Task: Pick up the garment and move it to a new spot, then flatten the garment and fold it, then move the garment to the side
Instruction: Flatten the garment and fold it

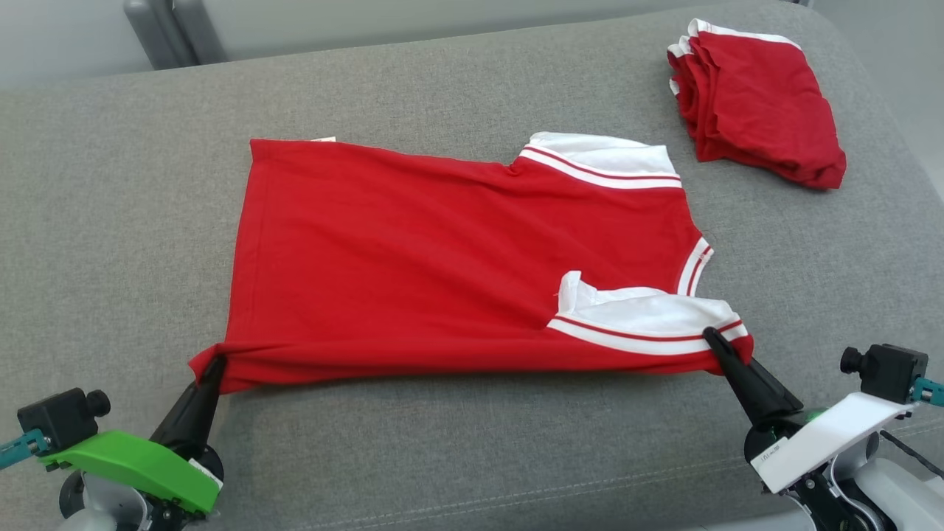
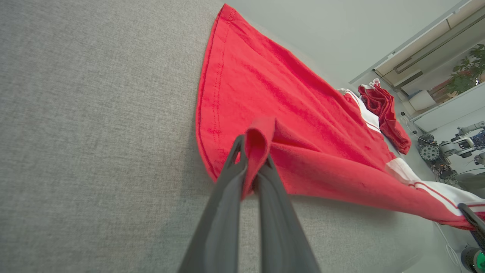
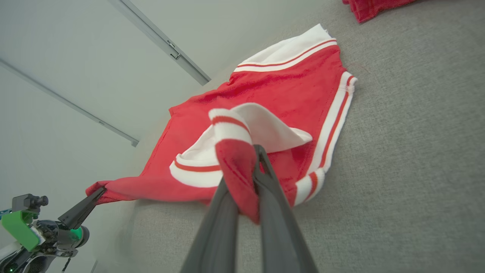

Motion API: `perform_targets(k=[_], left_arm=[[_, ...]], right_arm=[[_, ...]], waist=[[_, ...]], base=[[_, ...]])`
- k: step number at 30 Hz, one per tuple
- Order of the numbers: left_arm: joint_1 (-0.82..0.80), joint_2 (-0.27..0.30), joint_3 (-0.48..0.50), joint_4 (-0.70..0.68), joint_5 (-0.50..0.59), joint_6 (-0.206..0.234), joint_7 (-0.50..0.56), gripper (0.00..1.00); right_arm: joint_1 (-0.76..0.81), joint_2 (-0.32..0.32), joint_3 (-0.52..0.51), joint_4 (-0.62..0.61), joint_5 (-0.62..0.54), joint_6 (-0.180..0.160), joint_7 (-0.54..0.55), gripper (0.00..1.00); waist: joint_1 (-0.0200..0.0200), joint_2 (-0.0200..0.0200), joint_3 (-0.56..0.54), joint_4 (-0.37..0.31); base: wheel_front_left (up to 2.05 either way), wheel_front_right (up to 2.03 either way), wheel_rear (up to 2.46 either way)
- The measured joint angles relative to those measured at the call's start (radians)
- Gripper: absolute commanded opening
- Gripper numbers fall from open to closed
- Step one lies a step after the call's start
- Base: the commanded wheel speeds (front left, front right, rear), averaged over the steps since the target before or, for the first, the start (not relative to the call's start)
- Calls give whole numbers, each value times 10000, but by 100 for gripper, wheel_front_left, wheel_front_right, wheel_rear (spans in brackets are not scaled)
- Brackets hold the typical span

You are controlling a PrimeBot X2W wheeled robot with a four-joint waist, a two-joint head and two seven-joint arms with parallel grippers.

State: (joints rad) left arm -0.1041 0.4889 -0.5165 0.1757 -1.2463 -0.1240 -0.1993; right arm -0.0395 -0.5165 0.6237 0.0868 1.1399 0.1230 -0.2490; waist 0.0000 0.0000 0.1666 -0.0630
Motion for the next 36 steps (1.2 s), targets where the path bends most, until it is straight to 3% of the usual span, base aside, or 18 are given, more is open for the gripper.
perform_targets(k=[10,15,26,32,34,36], left_arm=[[-756,17,2,558,134,-4,6,0],[-1075,17,21,738,134,-6,4,0],[-1951,-261,-510,1678,249,-38,412,0],[-2378,-357,-617,2104,343,-75,520,0],[-2501,-384,-713,2326,376,-75,640,0],[-2603,-422,-794,2575,441,-77,723,0]], right_arm=[[-278,696,-882,-734,-1170,2,0,0],[-562,993,-1887,-1248,-2046,2,0,0],[47,1450,-1824,527,-2328,13,0,0],[19,1802,-1942,796,-2474,13,0,0],[-15,1871,-1988,897,-2631,13,0,5],[-79,1948,-2050,997,-2805,13,0,18]], waist=[[0,0,282,-243],[0,0,419,-478],[0,0,819,-715],[0,0,913,-673],[0,0,942,-659],[0,0,967,-646]], base=[[0,0,0],[0,0,0],[0,0,0],[0,0,0],[0,0,0],[0,0,0]])
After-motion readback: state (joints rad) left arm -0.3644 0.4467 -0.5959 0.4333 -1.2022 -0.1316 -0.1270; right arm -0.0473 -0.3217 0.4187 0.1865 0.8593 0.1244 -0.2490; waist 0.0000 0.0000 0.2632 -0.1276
